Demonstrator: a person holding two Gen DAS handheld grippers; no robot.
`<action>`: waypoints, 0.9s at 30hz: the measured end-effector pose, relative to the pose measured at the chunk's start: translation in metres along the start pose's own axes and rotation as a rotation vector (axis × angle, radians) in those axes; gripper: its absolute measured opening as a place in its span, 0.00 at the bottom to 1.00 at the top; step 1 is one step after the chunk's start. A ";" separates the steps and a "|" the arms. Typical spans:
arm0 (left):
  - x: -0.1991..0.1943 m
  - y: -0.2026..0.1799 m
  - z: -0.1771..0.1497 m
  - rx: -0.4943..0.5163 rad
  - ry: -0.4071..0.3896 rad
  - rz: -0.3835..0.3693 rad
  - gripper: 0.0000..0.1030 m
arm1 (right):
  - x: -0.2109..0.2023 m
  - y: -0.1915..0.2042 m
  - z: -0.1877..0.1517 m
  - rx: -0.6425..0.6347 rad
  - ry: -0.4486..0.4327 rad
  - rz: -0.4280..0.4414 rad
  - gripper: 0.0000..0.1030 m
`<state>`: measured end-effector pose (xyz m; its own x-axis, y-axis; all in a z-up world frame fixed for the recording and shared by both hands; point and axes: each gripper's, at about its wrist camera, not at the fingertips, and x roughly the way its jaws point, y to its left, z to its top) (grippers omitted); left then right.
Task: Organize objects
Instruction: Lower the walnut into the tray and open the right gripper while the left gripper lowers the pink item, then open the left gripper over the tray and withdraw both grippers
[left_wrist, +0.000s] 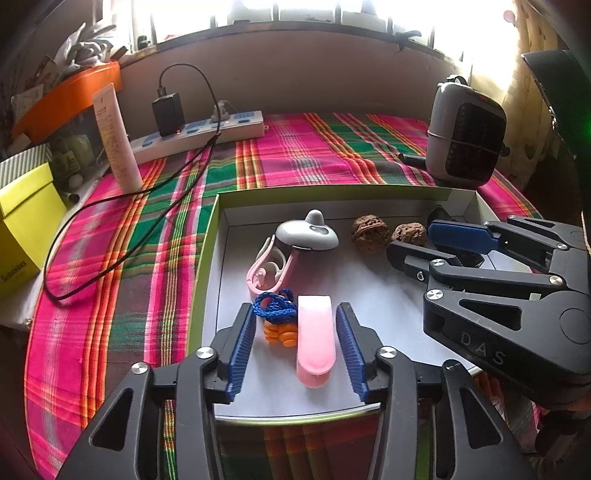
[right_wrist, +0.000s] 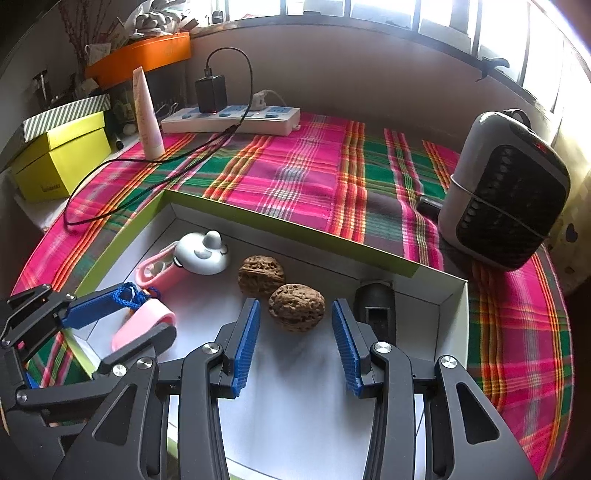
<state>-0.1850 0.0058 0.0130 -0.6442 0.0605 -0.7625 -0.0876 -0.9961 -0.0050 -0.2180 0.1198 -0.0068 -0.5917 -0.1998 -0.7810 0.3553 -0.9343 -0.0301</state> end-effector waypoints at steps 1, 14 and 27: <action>-0.001 0.001 0.000 -0.004 0.000 -0.001 0.46 | -0.001 0.000 -0.001 0.003 -0.001 0.001 0.41; -0.024 0.002 -0.007 -0.027 -0.022 -0.014 0.47 | -0.022 0.000 -0.007 0.036 -0.035 0.000 0.41; -0.050 0.003 -0.019 -0.029 -0.054 -0.016 0.47 | -0.052 0.005 -0.027 0.076 -0.080 0.003 0.41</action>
<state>-0.1388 -0.0010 0.0390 -0.6827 0.0791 -0.7264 -0.0764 -0.9964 -0.0366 -0.1654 0.1335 0.0169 -0.6475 -0.2225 -0.7289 0.3030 -0.9528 0.0217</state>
